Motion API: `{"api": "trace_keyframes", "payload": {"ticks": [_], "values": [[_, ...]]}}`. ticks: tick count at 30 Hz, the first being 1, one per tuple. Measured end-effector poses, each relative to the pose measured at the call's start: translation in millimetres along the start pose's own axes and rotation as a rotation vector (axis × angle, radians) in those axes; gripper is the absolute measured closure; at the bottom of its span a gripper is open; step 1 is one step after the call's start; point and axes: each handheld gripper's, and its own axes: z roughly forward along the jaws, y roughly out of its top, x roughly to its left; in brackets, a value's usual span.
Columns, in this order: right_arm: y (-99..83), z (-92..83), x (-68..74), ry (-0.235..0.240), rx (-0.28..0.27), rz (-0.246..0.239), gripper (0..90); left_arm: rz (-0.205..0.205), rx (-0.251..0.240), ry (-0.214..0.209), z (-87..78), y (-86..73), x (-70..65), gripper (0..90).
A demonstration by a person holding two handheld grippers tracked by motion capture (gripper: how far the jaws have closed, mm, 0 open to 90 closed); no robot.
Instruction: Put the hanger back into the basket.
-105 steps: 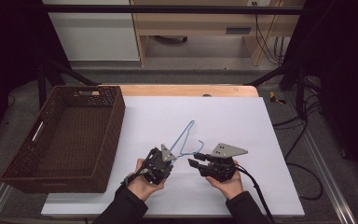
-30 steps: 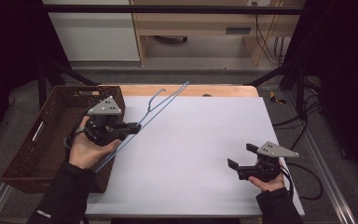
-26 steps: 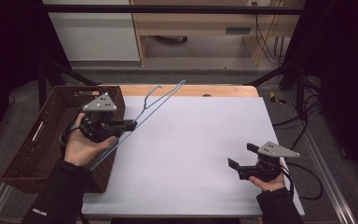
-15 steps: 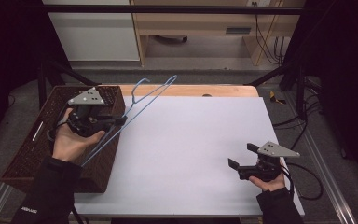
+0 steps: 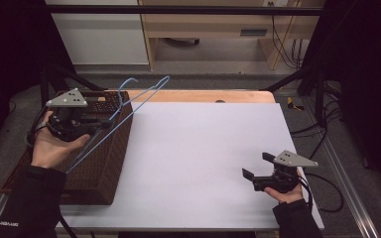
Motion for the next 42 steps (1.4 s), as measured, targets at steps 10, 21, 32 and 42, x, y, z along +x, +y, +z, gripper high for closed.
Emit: {"api": "trace_keyframes", "payload": {"ticks": [10, 21, 32, 42], "values": [[-0.1, 0.9, 0.4, -0.002, 0.001, 0.002, 4.2, -0.014, 0.000, 0.018, -16.2, -11.1, 19.3, 86.9], [-0.7, 3.0, 1.7, -0.001, 0.011, -0.003, 4.2, -0.057, 0.013, 0.043, -32.0, -31.7, 47.2, 86.9], [-1.2, 4.4, 2.0, -0.001, 0.017, -0.009, 4.2, -0.110, 0.033, 0.072, -35.2, -59.2, 71.7, 86.9], [-1.4, 5.2, 2.0, -0.001, 0.020, -0.010, 4.2, -0.143, 0.051, 0.104, -40.2, -78.6, 87.3, 86.9]]}}
